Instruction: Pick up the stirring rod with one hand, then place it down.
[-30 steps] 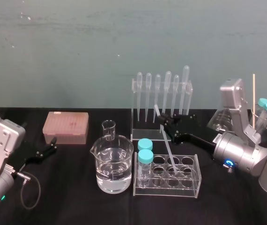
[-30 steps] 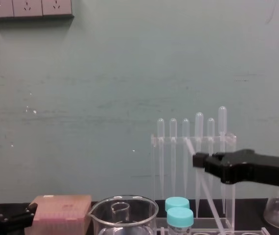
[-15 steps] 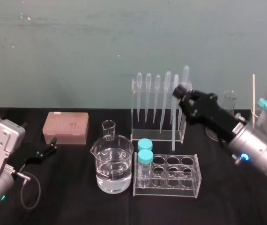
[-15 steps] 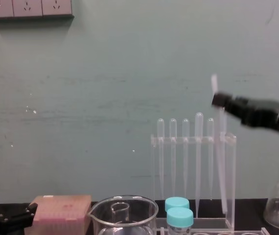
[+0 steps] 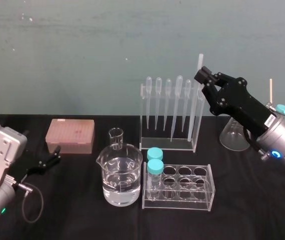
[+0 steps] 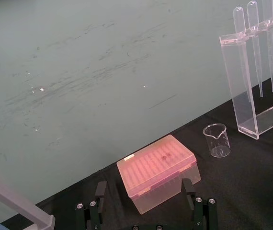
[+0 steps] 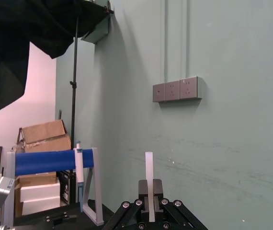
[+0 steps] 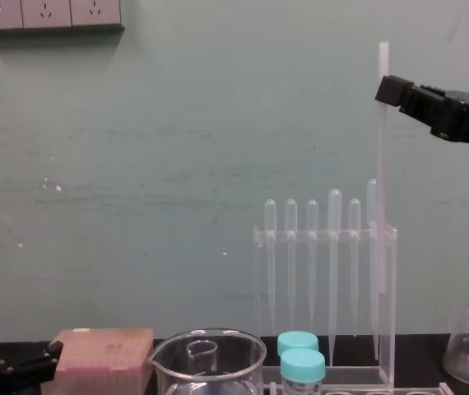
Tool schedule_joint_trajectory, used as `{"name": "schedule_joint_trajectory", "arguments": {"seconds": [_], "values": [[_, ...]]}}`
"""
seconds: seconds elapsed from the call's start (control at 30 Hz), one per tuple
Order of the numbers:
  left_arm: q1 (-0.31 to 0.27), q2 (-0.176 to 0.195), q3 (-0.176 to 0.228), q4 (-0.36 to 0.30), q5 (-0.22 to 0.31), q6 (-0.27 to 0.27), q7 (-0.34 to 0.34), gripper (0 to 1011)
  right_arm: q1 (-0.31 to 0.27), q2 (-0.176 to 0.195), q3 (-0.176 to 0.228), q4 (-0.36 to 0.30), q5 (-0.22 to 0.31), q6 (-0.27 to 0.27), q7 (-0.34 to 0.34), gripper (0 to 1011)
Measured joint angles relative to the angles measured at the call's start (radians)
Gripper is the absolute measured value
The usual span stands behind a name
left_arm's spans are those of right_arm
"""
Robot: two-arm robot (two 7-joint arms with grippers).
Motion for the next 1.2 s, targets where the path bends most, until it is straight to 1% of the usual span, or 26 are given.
{"name": "schedule_joint_trajectory", "arguments": {"seconds": [0.77,1.2], "values": [[0.0,0.0,0.0,0.0,0.0,0.0,0.0,1000,0.006,0.0,-0.013,0.006,-0.008,0.0,0.0,58],[0.0,0.0,0.0,0.0,0.0,0.0,0.0,1000,-0.001,0.006,-0.015,-0.003,-0.012,0.003,-0.003,57]]}}
